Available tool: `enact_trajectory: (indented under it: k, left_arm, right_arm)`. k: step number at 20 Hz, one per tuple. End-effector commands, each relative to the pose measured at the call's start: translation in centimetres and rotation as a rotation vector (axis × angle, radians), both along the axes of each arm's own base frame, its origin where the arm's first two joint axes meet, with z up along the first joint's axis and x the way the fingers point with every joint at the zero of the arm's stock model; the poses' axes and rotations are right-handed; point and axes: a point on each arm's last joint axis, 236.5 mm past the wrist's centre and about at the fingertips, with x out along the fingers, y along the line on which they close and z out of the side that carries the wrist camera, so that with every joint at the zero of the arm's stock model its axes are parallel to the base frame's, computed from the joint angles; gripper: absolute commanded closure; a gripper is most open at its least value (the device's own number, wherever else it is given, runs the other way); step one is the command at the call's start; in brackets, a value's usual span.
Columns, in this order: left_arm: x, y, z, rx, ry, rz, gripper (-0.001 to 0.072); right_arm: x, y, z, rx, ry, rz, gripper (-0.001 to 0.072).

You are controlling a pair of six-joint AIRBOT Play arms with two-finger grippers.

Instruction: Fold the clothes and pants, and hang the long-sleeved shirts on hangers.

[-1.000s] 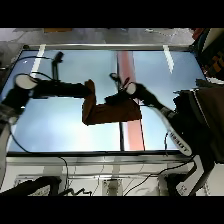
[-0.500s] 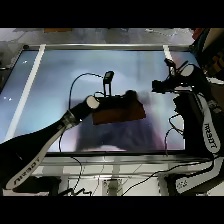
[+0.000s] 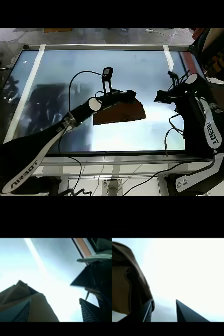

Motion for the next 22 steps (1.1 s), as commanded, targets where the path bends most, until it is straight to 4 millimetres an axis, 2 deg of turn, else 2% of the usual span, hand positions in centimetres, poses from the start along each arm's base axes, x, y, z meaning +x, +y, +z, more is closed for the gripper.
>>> enact_trajectory:
  k: [1,2,3,7,9,14,15,16,17,18,19,21,22]
  left_arm:
    - [0.7,1.3,0.8,-0.007,-0.002,0.011,0.0006]
    - [0.7,1.3,0.8,-0.005,0.002,0.007,0.0006]
    - [0.6,1.3,0.6,-0.003,0.01,0.0,0.0006]
    - [0.0,1.0,0.3,0.002,0.026,-0.026,0.0006]
    - [0.0,1.1,0.3,0.002,0.026,-0.025,0.0006]
    - [0.1,1.3,0.1,0.029,0.006,-0.031,0.0006]
    - [0.2,1.4,-0.1,0.054,-0.012,-0.038,0.0006]
    - [0.2,1.5,-0.2,0.072,-0.025,-0.043,0.0007]
    - [0.2,1.6,-0.2,0.085,-0.035,-0.047,0.0007]
    - [0.3,1.6,-0.3,0.096,-0.043,-0.05,0.0007]
    - [0.3,1.8,-0.4,0.116,-0.059,-0.055,0.0007]
    - [0.5,2.5,-0.4,0.166,-0.095,-0.071,0.0007]
    - [0.5,3.0,-0.1,0.19,-0.109,-0.082,0.0007]
  right_arm:
    - [-2.5,5.3,-2.0,0.264,0.082,0.042,0.0263]
    - [-2.3,6.4,-2.2,0.321,0.083,0.027,0.0219]
    - [-2.1,6.5,-3.0,0.324,0.086,0.01,0.0202]
    - [-2.0,8.4,-5.2,0.335,0.123,0.005,0.0177]
    - [-2.6,9.8,-5.9,0.338,0.147,0.032,0.0097]
    - [-3.5,14.2,-6.1,0.331,0.124,0.138,0.0103]
    - [-3.5,15.2,-6.2,0.322,0.106,0.168,0.014]
    - [-3.4,16.0,-6.3,0.311,0.087,0.182,0.024]
    - [-3.0,16.8,-6.6,0.295,0.062,0.183,0.0386]
    - [-2.4,17.5,-6.8,0.279,0.032,0.179,0.0616]
    - [-2.0,18.0,-6.7,0.271,0.009,0.174,0.069]
    - [-1.4,19.0,-5.6,0.294,-0.022,0.162,0.0691]
    - [-1.1,19.5,-4.4,0.326,-0.032,0.158,0.0692]
